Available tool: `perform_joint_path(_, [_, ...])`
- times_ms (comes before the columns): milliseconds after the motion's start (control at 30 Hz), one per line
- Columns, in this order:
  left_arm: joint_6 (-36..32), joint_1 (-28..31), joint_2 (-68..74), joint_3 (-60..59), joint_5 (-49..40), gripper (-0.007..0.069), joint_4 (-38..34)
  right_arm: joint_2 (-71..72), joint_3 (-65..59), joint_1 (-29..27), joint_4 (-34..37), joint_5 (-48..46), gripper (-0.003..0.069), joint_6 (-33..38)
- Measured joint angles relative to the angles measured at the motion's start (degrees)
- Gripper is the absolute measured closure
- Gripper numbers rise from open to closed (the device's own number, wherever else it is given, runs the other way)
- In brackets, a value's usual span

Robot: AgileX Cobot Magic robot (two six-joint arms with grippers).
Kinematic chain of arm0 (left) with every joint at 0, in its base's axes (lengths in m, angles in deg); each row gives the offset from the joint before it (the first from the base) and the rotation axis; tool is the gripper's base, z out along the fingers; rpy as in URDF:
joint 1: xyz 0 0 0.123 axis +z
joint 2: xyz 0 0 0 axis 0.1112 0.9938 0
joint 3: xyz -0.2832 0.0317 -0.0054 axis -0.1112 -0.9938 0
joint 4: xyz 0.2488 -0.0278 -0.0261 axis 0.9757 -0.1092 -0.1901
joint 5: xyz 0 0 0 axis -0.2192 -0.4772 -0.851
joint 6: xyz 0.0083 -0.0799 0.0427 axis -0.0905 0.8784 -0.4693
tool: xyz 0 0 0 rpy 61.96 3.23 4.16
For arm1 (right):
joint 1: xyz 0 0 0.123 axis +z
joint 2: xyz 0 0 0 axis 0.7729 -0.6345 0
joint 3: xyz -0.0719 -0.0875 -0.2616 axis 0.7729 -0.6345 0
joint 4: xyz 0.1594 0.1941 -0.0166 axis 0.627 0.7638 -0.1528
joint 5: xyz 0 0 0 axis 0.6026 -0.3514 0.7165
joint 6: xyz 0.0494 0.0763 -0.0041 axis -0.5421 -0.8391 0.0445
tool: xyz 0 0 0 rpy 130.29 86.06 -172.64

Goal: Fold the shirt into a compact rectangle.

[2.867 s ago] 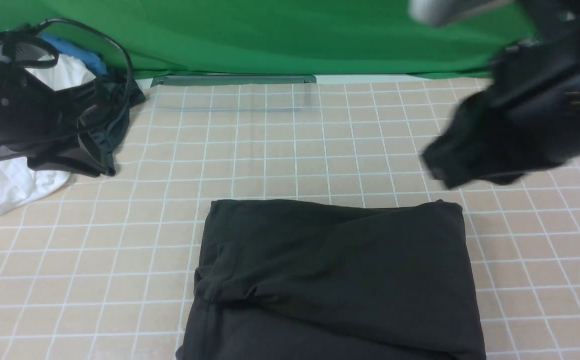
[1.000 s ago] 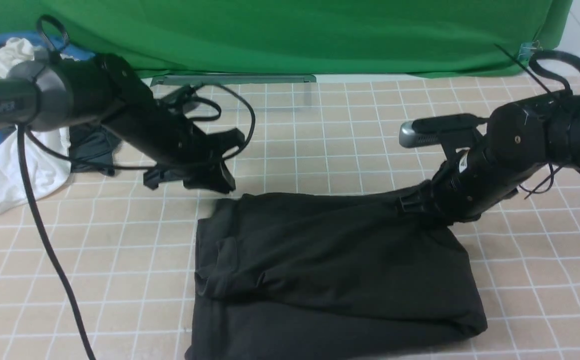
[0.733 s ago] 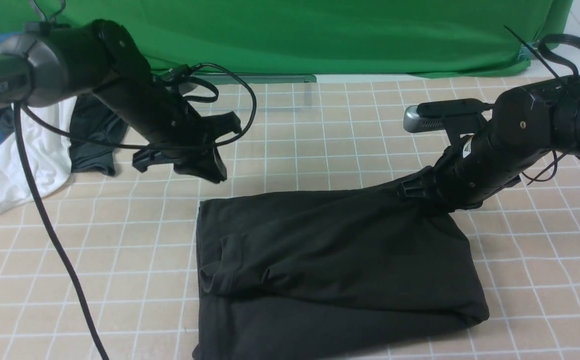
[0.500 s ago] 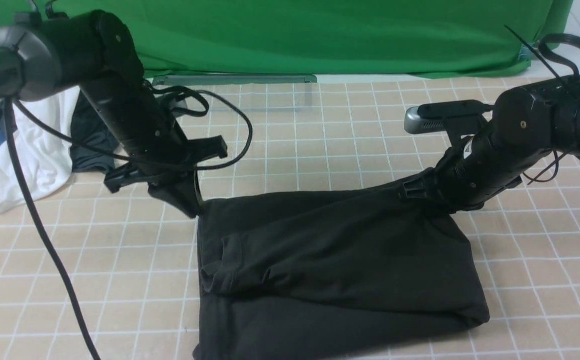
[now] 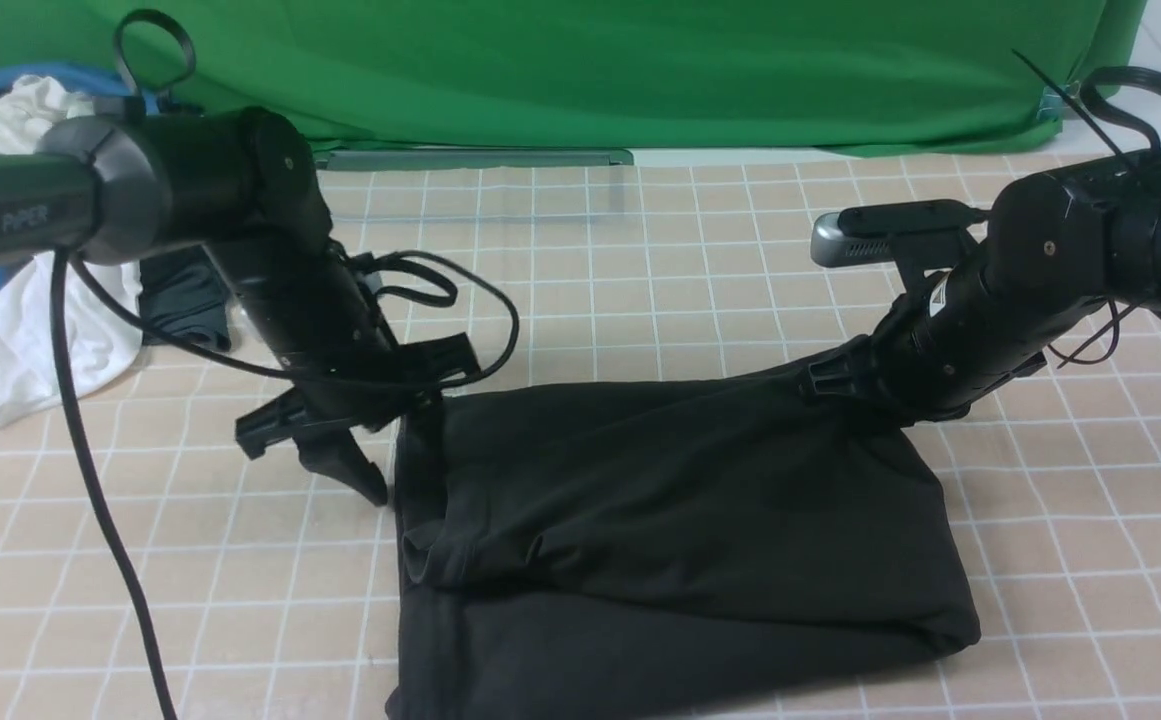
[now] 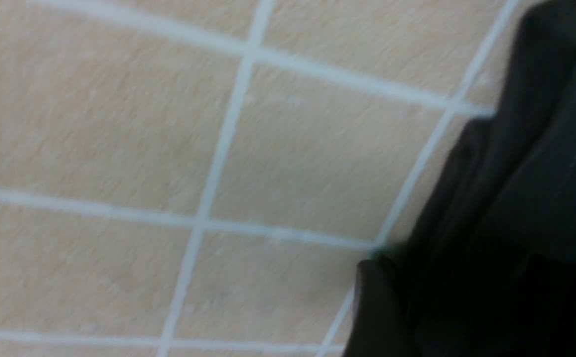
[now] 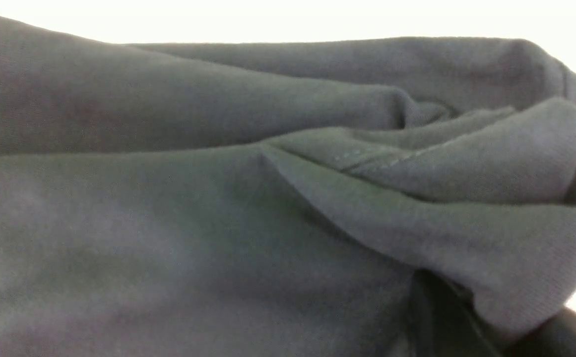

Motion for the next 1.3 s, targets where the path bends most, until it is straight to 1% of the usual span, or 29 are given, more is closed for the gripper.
perform_joint_path(67, [0.2, -0.1, 0.0, -0.1, 2.0, 0.0200, -0.9, 0.0, 0.0, 0.0, 0.0, 0.0, 0.0536, 0.1])
perform_joint_path(133, [0.6, -0.2, 0.0, -0.1, 2.5, 0.0191, -1.1, 0.0, 0.0, 0.0, 0.0, 0.0, 0.0536, 0.1])
perform_joint_path(233, [1.5, -0.2, 0.3, -0.1, 2.4, 0.0209, -1.0, 0.0, 0.0, 0.0, 0.0, 0.1, 0.0536, 0.1])
perform_joint_path(367, [2.6, -0.3, 0.9, -0.1, 1.6, 0.0271, -0.6, 0.0, 0.0, 0.0, 0.0, 0.1, 0.0536, 0.1])
perform_joint_path(467, [2.8, -0.3, 1.0, 0.0, 1.2, 0.0291, -0.3, 0.0, 0.0, 0.0, 0.0, 0.1, 0.0536, 0.1])
perform_joint_path(733, [7.0, -0.6, 1.1, 0.4, -0.3, 0.0277, 2.9, 0.0, 0.0, 0.0, 0.0, 0.1, 0.0536, 0.2])
perform_joint_path(867, [7.2, -0.7, 1.1, 0.4, 0.0, 0.0258, 2.7, 0.0, 0.0, 0.0, 0.0, 0.3, 0.0536, 0.2])
perform_joint_path(967, [6.4, -0.7, 1.1, 0.4, 0.6, 0.0257, 2.0, 0.0, 0.0, 0.0, 0.0, 0.3, 0.0536, 0.2])
perform_joint_path(1033, [6.0, -0.7, 1.1, 0.4, 0.9, 0.0280, 1.9, 0.0, 0.0, 0.0, 0.0, 0.3, 0.0536, 0.2])
perform_joint_path(1100, [6.0, -0.6, 1.2, 0.4, 1.2, 0.0328, 1.6, 0.0, 0.0, 0.0, 0.0, 0.4, 0.0536, 0.2])
perform_joint_path(1233, [4.6, 0.3, 1.9, 0.4, 2.0, 0.0519, -0.4, 0.0, 0.0, -0.1, 0.0, 0.4, 0.0533, 0.2])
perform_joint_path(1300, [3.4, 0.5, 2.2, 0.4, 2.2, 0.0576, -1.3, 0.0, 0.0, -0.1, 0.0, 0.5, 0.0533, 0.2])
